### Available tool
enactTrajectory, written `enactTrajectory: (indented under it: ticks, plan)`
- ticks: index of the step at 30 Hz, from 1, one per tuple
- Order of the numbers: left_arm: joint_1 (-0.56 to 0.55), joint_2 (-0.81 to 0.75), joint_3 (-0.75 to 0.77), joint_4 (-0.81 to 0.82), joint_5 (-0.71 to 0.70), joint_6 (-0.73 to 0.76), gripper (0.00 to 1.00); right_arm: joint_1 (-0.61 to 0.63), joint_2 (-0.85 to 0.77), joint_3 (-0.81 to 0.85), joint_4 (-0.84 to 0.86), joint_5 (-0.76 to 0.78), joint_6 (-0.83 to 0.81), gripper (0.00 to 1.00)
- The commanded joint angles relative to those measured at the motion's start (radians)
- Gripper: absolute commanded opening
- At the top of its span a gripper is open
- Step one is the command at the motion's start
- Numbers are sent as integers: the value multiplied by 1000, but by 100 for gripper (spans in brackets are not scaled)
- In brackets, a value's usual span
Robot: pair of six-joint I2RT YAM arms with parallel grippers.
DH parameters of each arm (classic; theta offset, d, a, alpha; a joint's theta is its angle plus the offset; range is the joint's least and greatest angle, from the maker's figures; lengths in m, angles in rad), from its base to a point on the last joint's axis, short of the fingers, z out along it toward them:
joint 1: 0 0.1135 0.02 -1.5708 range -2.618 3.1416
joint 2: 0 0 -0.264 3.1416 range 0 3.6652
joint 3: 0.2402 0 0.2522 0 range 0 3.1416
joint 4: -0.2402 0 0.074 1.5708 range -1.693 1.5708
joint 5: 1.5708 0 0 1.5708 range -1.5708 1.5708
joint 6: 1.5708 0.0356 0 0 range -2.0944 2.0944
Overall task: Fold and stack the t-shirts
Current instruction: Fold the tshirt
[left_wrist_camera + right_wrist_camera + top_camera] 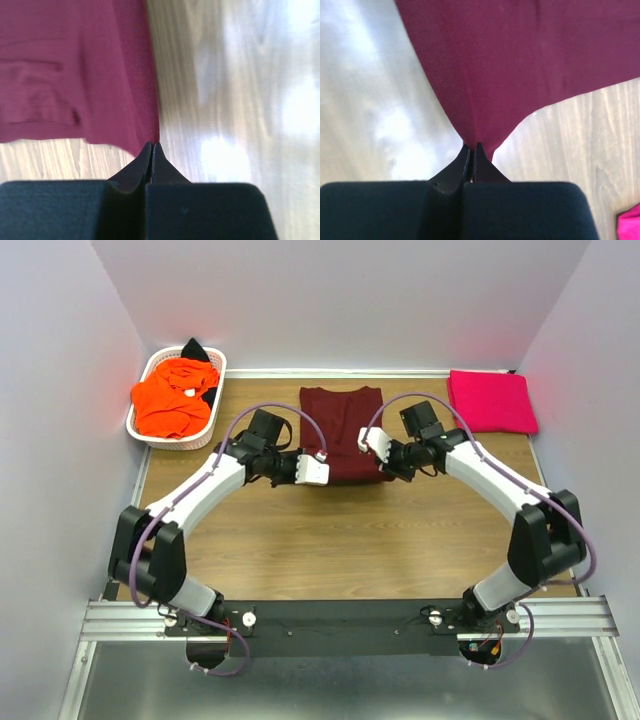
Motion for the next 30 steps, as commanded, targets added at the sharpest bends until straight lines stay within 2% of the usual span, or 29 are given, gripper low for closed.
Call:
enactTrajectory:
  ticks: [1,4,7,9,12,20,23,30]
  plan:
    - [2,-129,-10,-134,78,-42,0,-1,-104,0,-206,-71,-2,1]
    - [-32,-232,-34,-206,120,-83,0,5,-208,-15,-337,-133,-17,0]
    - [-36,-318,-38,-261,163,-140,0,23,-305,-15,-396,-153,-19,1]
    - [-36,-344,-22,-275,166,-168,0,24,-296,32,-408,-140,19,1]
    - [-24,-306,51,-261,147,-203,0,13,-236,100,-431,-113,-10,1]
    - [96,31,267,-171,176,-156,0,-76,108,273,-389,-137,-103,1]
    - [128,213,315,-122,179,-165,0,-133,250,339,-353,-157,-122,1]
    - [157,417,324,12,135,-225,0,-153,486,473,-326,-199,-82,0]
